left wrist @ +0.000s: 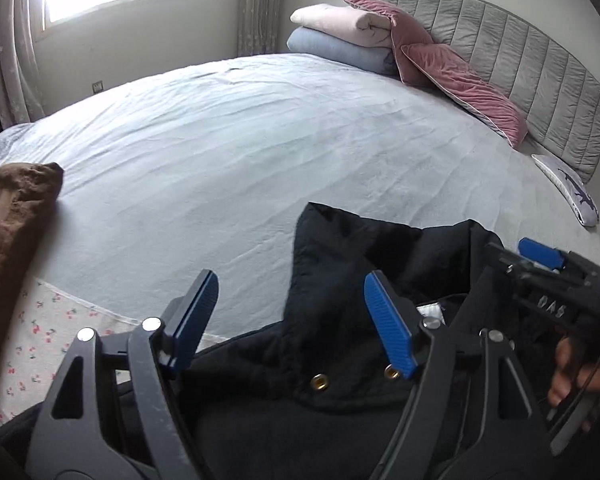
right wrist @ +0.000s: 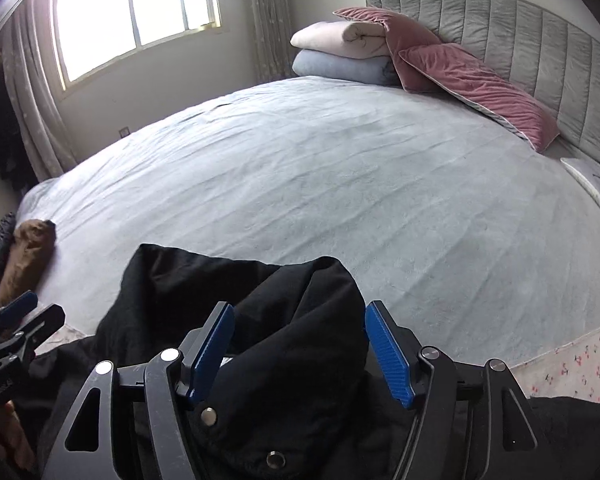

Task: Fold large clothes
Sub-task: 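Grasp the jacket collar with the left gripper while the right gripper grasps the collar edge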

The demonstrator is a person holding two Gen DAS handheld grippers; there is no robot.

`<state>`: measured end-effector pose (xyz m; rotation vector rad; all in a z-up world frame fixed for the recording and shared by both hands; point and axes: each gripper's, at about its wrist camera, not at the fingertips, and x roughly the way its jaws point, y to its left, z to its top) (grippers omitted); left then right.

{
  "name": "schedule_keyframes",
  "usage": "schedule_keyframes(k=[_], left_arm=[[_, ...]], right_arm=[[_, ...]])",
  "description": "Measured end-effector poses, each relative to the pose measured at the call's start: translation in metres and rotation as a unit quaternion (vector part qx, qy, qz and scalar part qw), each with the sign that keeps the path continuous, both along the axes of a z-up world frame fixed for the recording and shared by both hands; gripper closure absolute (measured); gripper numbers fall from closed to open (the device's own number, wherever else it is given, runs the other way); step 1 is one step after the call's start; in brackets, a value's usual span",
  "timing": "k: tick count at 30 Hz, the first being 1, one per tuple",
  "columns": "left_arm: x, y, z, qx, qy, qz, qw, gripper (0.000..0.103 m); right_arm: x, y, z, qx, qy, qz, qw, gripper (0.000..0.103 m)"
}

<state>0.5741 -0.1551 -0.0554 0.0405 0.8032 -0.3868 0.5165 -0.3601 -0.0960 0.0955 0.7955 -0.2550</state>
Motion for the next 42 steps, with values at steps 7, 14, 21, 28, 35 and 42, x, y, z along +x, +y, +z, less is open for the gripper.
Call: schedule_keyframes(k=[7, 14, 21, 28, 35, 42], left_arm=[[0.028, -0.029, -0.065, 0.002, 0.111, -0.013, 0.9938, 0.070], [0.019, 0.056, -0.046, -0.219, 0.057, 0.043, 0.9730, 0.096], [0.028, 0.058, -0.076, -0.187, 0.120, 0.085, 0.9712, 0.073], [-0.015, 0.019, -0.031, -0.139, 0.034, -0.010, 0.9896, 0.053], [-0.017, -0.025, -0.070, -0.041, 0.051, -0.069, 0.9955, 0.050], [-0.017, -0.043, -0.070, 0.025, 0.007, -0.054, 0.9982, 0.041]], right_arm=[[-0.015, -0.018, -0.055, 0.023, 0.028, 0.046, 0.998, 0.078], [-0.035, -0.051, -0.011, 0.201, -0.069, 0.071, 0.975, 0.090], [-0.010, -0.044, -0.035, 0.132, -0.022, -0.013, 0.991, 0.054], [-0.053, -0.045, -0.001, 0.092, -0.052, 0.019, 0.994, 0.038], [-0.055, -0.017, -0.041, 0.004, 0.037, 0.069, 0.997, 0.038], [-0.030, -0.042, -0.068, 0.001, 0.022, 0.015, 1.000, 0.022]])
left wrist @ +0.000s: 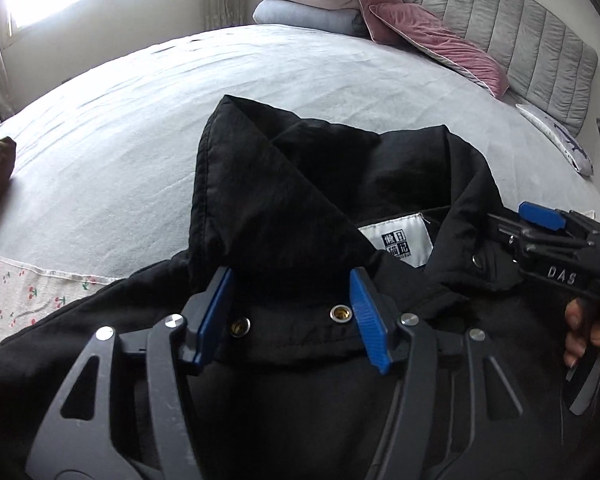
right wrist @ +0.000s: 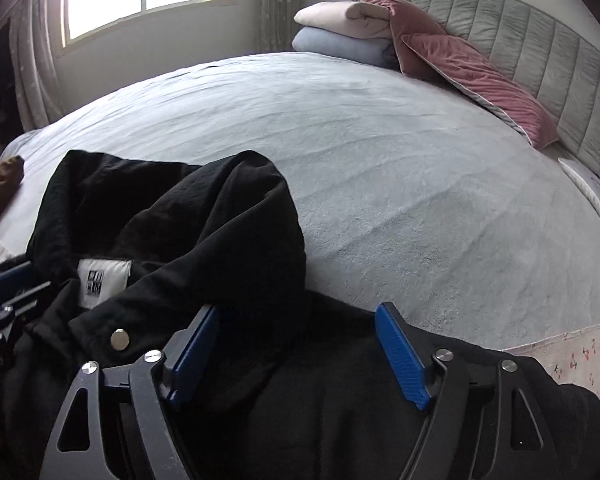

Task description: Fold large clothes

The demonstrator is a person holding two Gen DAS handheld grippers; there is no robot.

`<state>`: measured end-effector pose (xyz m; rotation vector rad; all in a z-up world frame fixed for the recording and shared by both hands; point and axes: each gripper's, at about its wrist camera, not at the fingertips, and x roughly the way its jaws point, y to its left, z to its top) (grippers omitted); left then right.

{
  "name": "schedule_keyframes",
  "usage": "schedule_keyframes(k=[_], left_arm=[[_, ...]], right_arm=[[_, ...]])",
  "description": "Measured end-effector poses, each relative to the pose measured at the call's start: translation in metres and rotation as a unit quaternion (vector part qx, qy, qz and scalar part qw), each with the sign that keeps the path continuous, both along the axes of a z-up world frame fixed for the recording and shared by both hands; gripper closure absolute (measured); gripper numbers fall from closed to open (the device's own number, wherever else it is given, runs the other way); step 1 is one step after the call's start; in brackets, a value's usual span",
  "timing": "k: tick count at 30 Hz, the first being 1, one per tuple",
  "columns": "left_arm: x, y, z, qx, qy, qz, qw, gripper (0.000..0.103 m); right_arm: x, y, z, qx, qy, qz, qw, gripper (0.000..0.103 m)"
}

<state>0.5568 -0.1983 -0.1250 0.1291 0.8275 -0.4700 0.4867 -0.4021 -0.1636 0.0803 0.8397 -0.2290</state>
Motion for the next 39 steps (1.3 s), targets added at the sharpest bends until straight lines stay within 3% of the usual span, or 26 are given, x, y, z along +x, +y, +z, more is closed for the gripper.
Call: schedule_keyframes(k=[4, 6, 8, 9, 12, 14, 15, 16, 19, 20, 23, 24, 27, 30, 33, 36, 39], left_arm=[[-0.004, 0.013, 0.005, -0.026, 0.000, -0.003, 0.9996, 0.031], [-0.002, 0.021, 0.003, -0.046, 0.010, -0.003, 0.9989, 0.031], [-0.002, 0.023, 0.001, -0.052, 0.012, -0.002, 0.9986, 0.031], [-0.003, 0.023, 0.002, -0.052, 0.010, -0.002, 0.9986, 0.030], [-0.006, 0.023, 0.001, -0.054, 0.008, -0.003, 0.9985, 0.030], [-0.005, 0.025, 0.000, -0.061, 0.011, -0.003, 0.9981, 0.030], [-0.004, 0.025, 0.000, -0.062, 0.012, -0.003, 0.9980, 0.030], [-0.004, 0.024, 0.000, -0.062, 0.013, -0.003, 0.9980, 0.030], [-0.006, 0.023, 0.000, -0.053, 0.013, -0.001, 0.9985, 0.030], [-0.008, 0.024, 0.001, -0.050, 0.016, 0.002, 0.9986, 0.030], [-0.022, 0.031, 0.012, -0.041, 0.021, 0.012, 0.9989, 0.027], [-0.030, 0.036, 0.017, -0.045, 0.023, 0.011, 0.9987, 0.022], [-0.055, 0.054, 0.033, -0.059, 0.032, 0.002, 0.9978, 0.019], [-0.085, 0.075, 0.057, -0.070, 0.055, 0.006, 0.9960, 0.019], [-0.126, 0.104, 0.088, -0.097, 0.053, 0.010, 0.9938, 0.017], [-0.171, 0.139, 0.118, -0.103, 0.034, 0.009, 0.9941, 0.007], [-0.212, 0.177, 0.141, -0.081, 0.010, 0.011, 0.9966, 0.006]], right_arm=[[-0.024, -0.018, 0.029, 0.028, -0.028, 0.026, 0.999, 0.020], [-0.034, -0.034, 0.041, -0.005, -0.033, 0.042, 0.999, 0.019], [-0.038, -0.055, 0.040, -0.044, -0.003, 0.026, 0.999, 0.019], [-0.038, -0.068, 0.036, -0.040, 0.011, 0.020, 0.999, 0.019], [-0.040, -0.099, 0.012, 0.032, 0.048, 0.013, 0.998, 0.019], [-0.039, -0.105, -0.003, 0.060, 0.060, 0.016, 0.996, 0.026], [-0.039, -0.099, -0.002, 0.034, 0.049, 0.020, 0.998, 0.045], [-0.037, -0.095, 0.002, 0.004, 0.041, 0.012, 0.999, 0.072], [-0.020, -0.094, 0.002, -0.075, 0.062, -0.067, 0.993, 0.075], [-0.018, -0.093, 0.004, -0.095, 0.067, -0.089, 0.989, 0.075], [-0.032, -0.087, 0.028, -0.084, 0.034, -0.092, 0.992, 0.068], [-0.042, -0.085, 0.040, -0.081, 0.018, -0.083, 0.993, 0.062], [-0.083, -0.076, 0.083, -0.057, -0.049, -0.061, 0.995, 0.040], [-0.123, -0.071, 0.130, -0.005, -0.082, -0.058, 0.995, 0.034], [-0.173, -0.043, 0.171, 0.030, -0.112, -0.042, 0.992, 0.026], [-0.223, -0.001, 0.204, 0.042, -0.125, 0.005, 0.991, 0.025], [-0.267, 0.045, 0.223, 0.023, -0.126, 0.047, 0.991, 0.022]])
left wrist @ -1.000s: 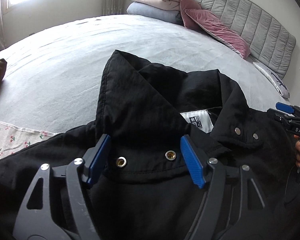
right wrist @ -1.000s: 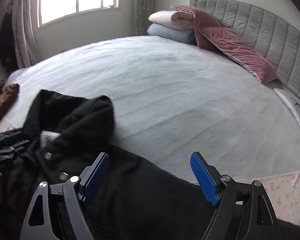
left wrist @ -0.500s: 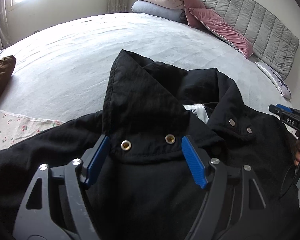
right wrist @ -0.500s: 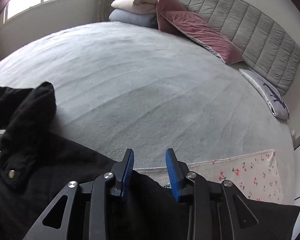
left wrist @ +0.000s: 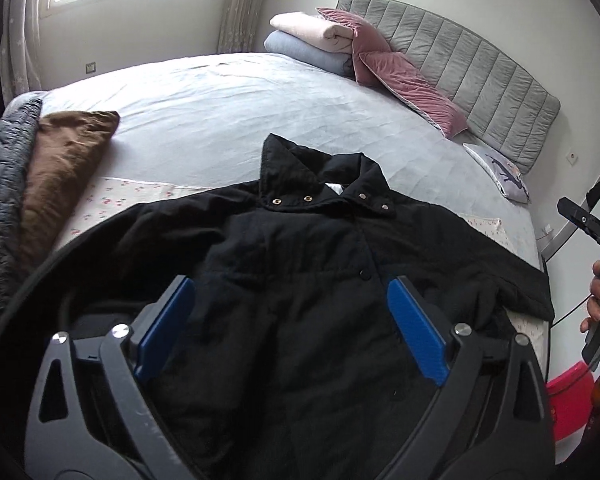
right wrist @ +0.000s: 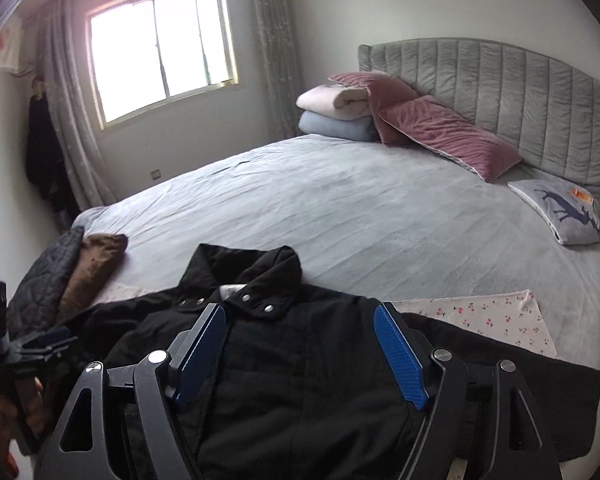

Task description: Fold large clothes

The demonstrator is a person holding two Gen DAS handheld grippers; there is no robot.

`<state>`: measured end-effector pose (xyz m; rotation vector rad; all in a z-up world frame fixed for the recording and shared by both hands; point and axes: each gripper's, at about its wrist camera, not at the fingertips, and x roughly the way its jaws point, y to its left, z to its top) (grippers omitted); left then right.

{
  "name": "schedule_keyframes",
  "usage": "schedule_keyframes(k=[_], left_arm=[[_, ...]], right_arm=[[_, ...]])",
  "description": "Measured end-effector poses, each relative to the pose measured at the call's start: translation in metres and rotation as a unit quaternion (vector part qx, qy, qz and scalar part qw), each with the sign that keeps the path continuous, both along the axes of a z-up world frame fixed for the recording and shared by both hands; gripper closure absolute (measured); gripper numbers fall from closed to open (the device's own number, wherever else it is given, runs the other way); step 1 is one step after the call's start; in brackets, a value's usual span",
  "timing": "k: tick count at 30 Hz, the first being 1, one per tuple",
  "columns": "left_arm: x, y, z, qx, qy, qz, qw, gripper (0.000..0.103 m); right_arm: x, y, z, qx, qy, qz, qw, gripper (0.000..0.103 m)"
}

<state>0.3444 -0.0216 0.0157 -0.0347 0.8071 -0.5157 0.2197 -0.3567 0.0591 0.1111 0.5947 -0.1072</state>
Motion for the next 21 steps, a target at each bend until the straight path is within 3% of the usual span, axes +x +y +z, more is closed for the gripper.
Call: schedule_keyframes(k=[4, 8, 11, 16, 21], left_arm=[[-0.043, 0.057, 0.018, 0.033, -0.015, 0.021, 0.9991, 0.006], [-0.081, 0.120, 0.022, 0.072, -0.038, 0.065, 0.9945, 0.004], [-0.100, 0.168, 0.015, 0.072, -0.043, 0.103, 0.9911, 0.003], [-0.114, 0.240, -0.024, 0.040, -0.020, 0.166, 0.9851, 0.003], [-0.105, 0.284, -0.093, -0.012, 0.066, 0.214, 0.9744, 0.003]], right_arm=[[-0.053, 0.041, 0.001, 0.021, 0.010, 0.039, 0.999, 0.017], [-0.091, 0.055, -0.011, 0.043, 0.019, 0.053, 0.997, 0.015], [-0.113, 0.069, -0.021, 0.038, 0.030, 0.050, 0.998, 0.014], [-0.127, 0.090, -0.043, 0.020, 0.044, 0.041, 0.998, 0.014], [-0.118, 0.106, -0.076, 0.043, 0.068, 0.056, 0.995, 0.014]])
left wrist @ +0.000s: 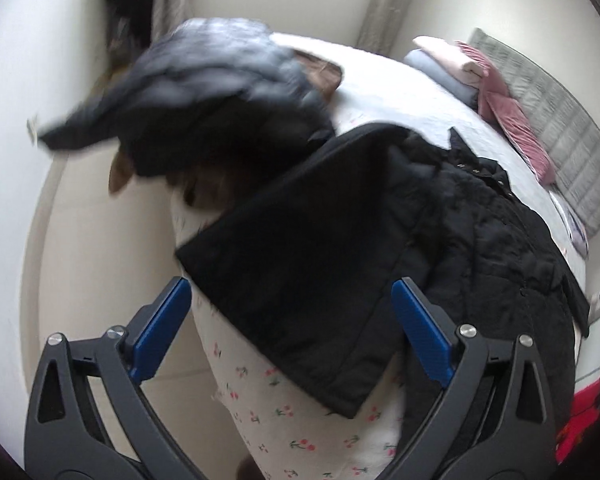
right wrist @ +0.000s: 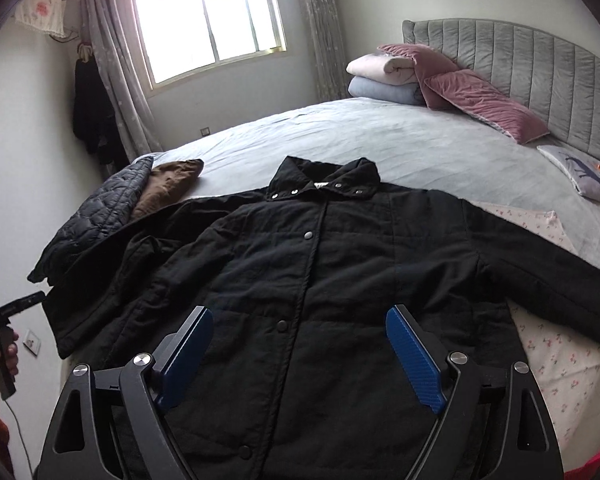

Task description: Fold large clothes

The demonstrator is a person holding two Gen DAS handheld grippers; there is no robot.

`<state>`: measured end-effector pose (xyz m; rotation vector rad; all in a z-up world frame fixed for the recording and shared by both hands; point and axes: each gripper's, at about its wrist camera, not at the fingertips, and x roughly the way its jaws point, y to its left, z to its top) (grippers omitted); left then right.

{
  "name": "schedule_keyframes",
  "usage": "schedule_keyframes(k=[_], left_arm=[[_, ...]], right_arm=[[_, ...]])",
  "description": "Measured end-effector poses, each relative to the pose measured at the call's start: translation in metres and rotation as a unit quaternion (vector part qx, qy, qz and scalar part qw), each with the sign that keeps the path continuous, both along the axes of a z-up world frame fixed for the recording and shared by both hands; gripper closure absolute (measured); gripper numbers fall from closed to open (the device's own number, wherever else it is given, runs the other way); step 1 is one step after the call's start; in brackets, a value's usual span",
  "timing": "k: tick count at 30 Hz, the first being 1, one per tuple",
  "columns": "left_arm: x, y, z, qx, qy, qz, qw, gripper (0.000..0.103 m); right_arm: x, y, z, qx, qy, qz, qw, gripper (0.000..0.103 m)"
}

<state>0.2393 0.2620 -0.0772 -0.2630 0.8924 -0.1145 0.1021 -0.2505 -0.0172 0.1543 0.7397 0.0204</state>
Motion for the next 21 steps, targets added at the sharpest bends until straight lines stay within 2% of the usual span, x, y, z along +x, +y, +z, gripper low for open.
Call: schedule_keyframes(k=[2, 4, 6, 7, 8, 10, 12, 15, 18, 21], left_arm=[[0.007, 0.006, -0.024, -0.026, 0.023, 0.008, 0.9994, 0.003], [0.017, 0.009, -0.043, -0.066, 0.038, 0.014, 0.9971, 0.011], [0.025, 0.009, -0.048, -0.100, 0.039, 0.018, 0.9941, 0.069], [0.028, 0.005, -0.043, -0.105, 0.034, 0.021, 0.9937, 0.078], [0.028, 0.002, -0.032, -0.099, 0.018, 0.023, 0.9946, 0.092], [0.028, -0.013, 0.001, -0.070, -0.030, 0.008, 0.9971, 0.094], [0.029, -0.028, 0.045, -0.025, -0.082, -0.005, 0.9963, 0.095], [0.043, -0.046, 0.112, 0.053, -0.149, -0.009, 0.9873, 0.095], [0.070, -0.048, 0.164, 0.105, -0.178, 0.007, 0.9784, 0.095], [0.106, -0.047, 0.190, 0.168, -0.186, 0.036, 0.9675, 0.095]], right_arm=[[0.007, 0.004, -0.009, -0.014, 0.021, 0.008, 1.000, 0.014], [0.006, 0.003, -0.015, -0.019, 0.005, 0.005, 1.000, 0.014], [0.006, -0.002, -0.024, -0.001, 0.003, 0.006, 1.000, 0.014], [0.008, -0.007, -0.031, 0.014, 0.010, 0.003, 1.000, 0.014], [0.011, -0.012, -0.037, 0.027, 0.020, -0.002, 0.999, 0.014], [0.015, -0.019, -0.047, 0.044, 0.037, -0.014, 0.998, 0.014], [0.019, -0.024, -0.054, 0.056, 0.046, -0.023, 0.997, 0.014], [0.022, -0.029, -0.064, 0.069, 0.051, -0.032, 0.996, 0.014], [0.026, -0.032, -0.072, 0.075, 0.062, -0.041, 0.994, 0.014], [0.028, -0.031, -0.076, 0.074, 0.066, -0.041, 0.994, 0.014]])
